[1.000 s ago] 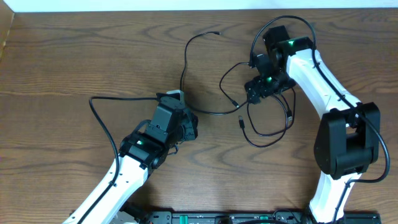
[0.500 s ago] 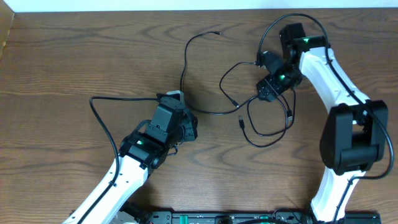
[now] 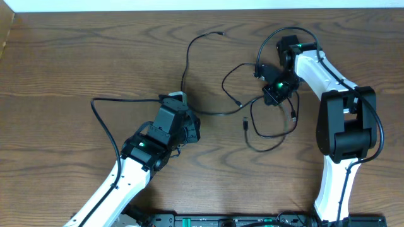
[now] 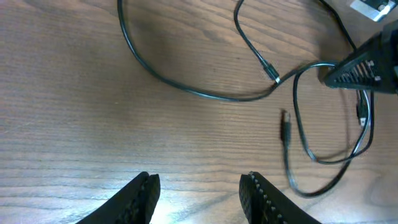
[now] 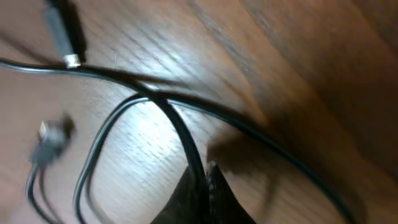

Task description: Untangle cables

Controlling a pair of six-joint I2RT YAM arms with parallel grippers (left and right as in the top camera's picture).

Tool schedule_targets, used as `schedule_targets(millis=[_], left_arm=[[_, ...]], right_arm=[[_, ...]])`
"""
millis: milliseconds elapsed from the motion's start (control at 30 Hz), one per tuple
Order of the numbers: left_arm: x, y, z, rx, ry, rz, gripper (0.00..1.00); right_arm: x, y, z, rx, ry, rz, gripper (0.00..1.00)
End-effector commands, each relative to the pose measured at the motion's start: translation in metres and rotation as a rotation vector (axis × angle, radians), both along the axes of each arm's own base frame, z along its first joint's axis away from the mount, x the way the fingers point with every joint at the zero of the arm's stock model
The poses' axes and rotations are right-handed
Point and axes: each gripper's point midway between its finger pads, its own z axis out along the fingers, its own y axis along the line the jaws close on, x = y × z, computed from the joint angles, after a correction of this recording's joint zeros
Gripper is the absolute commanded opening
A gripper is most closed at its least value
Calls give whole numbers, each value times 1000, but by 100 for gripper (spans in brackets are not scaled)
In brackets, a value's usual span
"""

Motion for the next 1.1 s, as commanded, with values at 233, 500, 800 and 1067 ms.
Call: schedule_targets(millis=[233, 500, 800, 1067], left_arm=[[1, 5, -2, 25, -9, -2, 48], [1, 4, -2, 25, -9, -2, 48], [2, 2, 0, 14, -15, -8, 49], [-1, -68, 31, -115, -198, -409, 69]], right_arm=[[-13, 42, 22, 174, 22, 112, 1], [-3, 70, 125, 391, -149, 182, 1], [-3, 45, 226, 278, -350, -61, 1], [-51, 42, 309, 368, -495, -86, 1]])
